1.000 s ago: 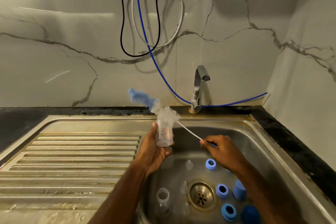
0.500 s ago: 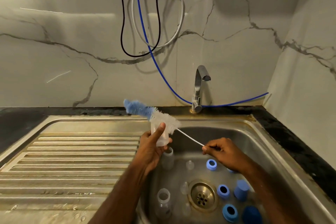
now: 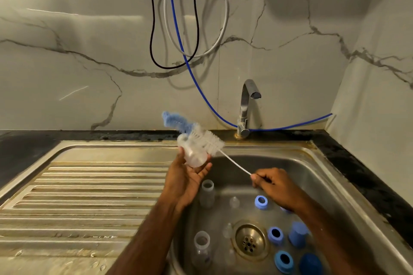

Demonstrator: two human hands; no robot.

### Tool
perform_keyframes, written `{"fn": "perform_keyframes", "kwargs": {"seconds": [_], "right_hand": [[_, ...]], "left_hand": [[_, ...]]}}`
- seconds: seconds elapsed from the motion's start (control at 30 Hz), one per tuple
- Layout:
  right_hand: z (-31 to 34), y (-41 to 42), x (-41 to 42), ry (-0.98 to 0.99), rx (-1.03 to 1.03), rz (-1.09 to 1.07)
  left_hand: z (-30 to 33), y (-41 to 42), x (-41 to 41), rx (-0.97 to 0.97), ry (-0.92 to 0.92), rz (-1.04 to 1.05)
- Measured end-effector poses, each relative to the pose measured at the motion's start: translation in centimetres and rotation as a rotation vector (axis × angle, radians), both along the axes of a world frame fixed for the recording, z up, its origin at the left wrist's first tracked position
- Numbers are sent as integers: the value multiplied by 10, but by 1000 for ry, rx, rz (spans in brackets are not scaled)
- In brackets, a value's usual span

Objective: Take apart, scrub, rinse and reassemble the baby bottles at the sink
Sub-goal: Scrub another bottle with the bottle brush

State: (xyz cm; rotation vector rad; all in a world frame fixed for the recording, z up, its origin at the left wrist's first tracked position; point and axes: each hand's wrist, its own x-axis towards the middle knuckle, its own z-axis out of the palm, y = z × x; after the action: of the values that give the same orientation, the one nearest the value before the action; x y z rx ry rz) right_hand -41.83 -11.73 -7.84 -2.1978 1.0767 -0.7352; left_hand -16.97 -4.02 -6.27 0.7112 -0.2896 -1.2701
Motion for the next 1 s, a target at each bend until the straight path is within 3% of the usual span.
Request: {"fn": "perform_keyframes", "kwargs": {"seconds": [0.07,0.23,0.4,0.57,0.67,0.83,1.0], "right_hand": [[1,-3,-10,27,20,6],[-4,6,15,3,-97,1],[2,-2,-6,38,-46,11],[-4,3,10,14,-84,-4],[0,1,1,26,-15,61],[1,0,-1,-8,-54,-34],[3,3,2,24,-7,98]], "left_hand": [[0,1,6,-10,19,-18],[-7,0,-17,60,-145,-97],[-4,-1,3,-31,-7,-37],[-10,-2,-14,63,-171,-93],[-9,-1,-8,21,-105,-57],[-10,-1,-8,20,-98,-104],[-6,1,-5,-33,-60,-40]]}}
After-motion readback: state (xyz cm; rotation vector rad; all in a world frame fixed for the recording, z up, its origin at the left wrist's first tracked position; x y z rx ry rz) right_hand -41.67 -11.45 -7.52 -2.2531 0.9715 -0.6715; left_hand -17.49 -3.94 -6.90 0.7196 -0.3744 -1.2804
